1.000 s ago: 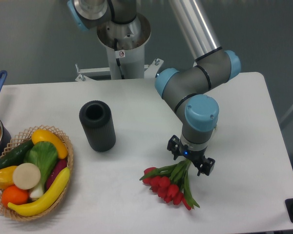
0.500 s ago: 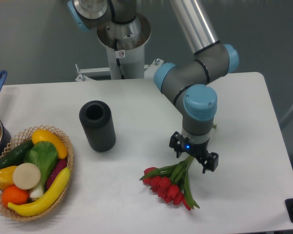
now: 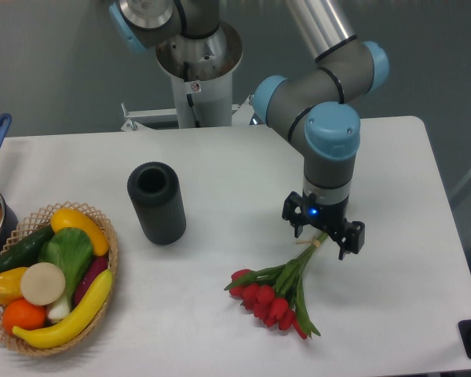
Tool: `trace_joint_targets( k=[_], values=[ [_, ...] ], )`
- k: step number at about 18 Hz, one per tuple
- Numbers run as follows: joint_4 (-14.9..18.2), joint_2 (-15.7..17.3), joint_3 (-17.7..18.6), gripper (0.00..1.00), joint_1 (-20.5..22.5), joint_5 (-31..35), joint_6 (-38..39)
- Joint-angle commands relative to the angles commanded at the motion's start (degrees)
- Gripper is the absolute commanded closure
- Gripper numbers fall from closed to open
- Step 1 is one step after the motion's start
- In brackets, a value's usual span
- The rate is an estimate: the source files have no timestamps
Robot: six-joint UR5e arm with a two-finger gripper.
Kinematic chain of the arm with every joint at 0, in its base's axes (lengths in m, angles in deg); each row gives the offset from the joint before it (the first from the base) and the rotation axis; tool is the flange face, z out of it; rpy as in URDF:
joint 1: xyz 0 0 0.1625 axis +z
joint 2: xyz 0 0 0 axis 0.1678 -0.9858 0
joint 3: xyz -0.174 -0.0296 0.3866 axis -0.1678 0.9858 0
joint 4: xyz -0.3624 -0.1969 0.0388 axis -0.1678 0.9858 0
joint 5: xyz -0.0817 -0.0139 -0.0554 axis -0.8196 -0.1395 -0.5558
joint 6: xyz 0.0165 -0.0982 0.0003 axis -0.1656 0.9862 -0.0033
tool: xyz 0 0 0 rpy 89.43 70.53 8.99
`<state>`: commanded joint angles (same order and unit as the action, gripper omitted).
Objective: Place the flowers on the table
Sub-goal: 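Raise the open gripper up away from the tulips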
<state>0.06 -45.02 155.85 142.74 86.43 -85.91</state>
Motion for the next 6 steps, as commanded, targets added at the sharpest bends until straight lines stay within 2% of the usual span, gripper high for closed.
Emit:
trace_joint_targets(
  k=[4, 6],
  values=[
    [5.1, 0.5, -1.8, 0.00, 1.3, -0.1, -3.8],
    [5.6, 0.5, -1.8, 0.00, 1.4, -0.1, -4.1]
  ],
)
